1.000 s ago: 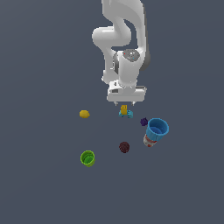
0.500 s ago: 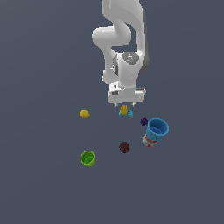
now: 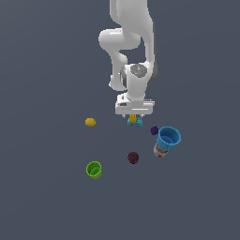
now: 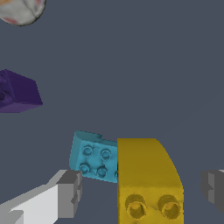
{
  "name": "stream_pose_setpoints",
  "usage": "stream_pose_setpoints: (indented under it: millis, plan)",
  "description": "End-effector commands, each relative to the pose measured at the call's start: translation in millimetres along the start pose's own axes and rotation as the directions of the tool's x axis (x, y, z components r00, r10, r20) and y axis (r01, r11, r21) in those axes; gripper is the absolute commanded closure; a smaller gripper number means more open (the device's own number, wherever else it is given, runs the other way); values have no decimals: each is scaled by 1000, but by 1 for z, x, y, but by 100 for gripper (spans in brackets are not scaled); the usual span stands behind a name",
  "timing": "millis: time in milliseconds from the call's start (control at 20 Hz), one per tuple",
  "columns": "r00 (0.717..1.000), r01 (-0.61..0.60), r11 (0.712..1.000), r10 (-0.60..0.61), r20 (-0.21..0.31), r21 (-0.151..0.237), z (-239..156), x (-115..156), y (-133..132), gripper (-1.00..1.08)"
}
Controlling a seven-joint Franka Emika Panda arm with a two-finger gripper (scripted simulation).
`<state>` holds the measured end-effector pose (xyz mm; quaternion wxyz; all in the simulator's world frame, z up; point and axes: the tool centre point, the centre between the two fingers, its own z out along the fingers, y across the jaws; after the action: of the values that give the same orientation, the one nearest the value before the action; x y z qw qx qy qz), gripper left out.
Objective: Pick up a designated object from a clutter of objects.
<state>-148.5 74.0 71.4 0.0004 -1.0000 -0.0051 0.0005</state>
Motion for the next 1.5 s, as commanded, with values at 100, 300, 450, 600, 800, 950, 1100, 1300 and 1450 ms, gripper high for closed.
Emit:
stream_pose_setpoints:
  millis: [100, 300, 450, 600, 800, 950, 1100, 1300, 1450]
  plan:
    - [1000, 0, 1000, 0, -1, 0, 5, 1, 0, -92]
    - [1000, 0, 1000, 0, -1, 0, 5, 1, 0, 108]
    - [1000, 0, 1000, 0, -1, 0, 5, 1, 0, 108]
    - [1000, 0, 1000, 0, -1, 0, 5, 1, 0, 108]
    - [1000, 0, 1000, 0, -1, 0, 5, 1, 0, 108]
    - [1000, 0, 1000, 0, -1, 0, 2, 3, 1, 108]
    - [1000, 0, 1000, 0, -1, 0, -3, 7, 3, 108]
    - [1000, 0, 1000, 0, -1, 0, -16, 16, 8, 108]
    - [1000, 0, 1000, 0, -1, 1, -29, 25, 12, 108]
